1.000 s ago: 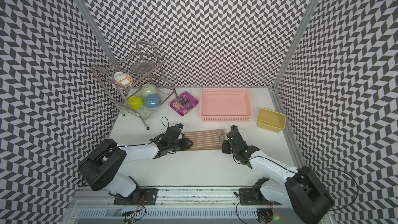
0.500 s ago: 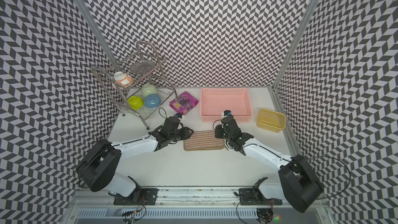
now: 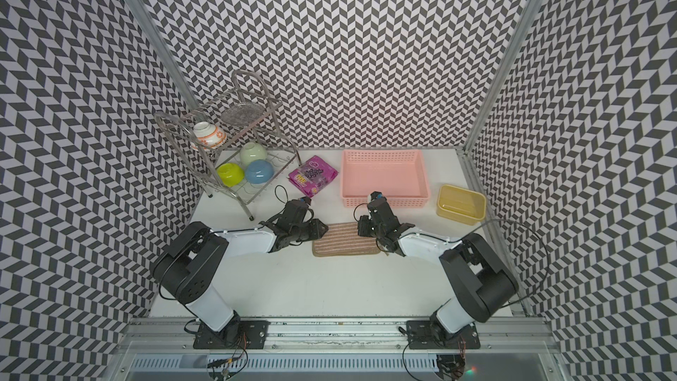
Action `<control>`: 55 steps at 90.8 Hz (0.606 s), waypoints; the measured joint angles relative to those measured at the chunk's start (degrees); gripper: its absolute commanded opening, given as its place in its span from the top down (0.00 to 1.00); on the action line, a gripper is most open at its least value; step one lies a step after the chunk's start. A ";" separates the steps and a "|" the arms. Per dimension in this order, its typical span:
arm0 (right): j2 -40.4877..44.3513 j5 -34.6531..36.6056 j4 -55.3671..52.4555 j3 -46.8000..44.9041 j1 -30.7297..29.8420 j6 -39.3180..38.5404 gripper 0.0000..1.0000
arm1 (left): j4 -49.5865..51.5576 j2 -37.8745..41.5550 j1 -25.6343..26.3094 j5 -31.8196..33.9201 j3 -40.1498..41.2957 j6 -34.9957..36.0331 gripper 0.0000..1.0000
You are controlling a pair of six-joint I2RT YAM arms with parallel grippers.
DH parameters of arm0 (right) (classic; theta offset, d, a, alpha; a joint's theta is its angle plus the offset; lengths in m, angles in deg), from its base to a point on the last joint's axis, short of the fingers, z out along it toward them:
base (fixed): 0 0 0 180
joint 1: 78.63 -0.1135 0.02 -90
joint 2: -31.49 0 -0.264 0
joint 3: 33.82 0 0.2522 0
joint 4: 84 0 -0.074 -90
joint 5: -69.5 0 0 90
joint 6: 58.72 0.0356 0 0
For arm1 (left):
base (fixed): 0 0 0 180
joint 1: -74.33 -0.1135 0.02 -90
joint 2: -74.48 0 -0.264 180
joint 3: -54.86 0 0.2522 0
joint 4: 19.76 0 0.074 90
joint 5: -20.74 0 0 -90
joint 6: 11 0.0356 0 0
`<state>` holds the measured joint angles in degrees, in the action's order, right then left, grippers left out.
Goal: Fold the square dishcloth
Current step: Smooth out the cleaning item at the center of the board.
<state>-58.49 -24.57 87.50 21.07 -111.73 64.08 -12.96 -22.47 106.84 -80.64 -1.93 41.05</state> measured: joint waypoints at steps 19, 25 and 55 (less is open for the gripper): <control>-4.39 -0.02 1.03 0.07 0.44 0.26 0.85 | -1.11 -1.22 -0.92 -0.33 0.02 0.63 0.73; -5.11 -0.02 1.16 0.07 0.87 0.42 0.86 | -1.46 -1.38 -1.05 -0.42 0.04 0.85 0.73; -5.38 0.22 2.21 -0.04 5.44 0.90 0.86 | -2.67 -1.73 -1.55 -0.79 0.26 1.07 0.73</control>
<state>-63.86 -24.36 89.70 21.02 -106.29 64.97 -15.63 -24.20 105.29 -81.42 -1.67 42.12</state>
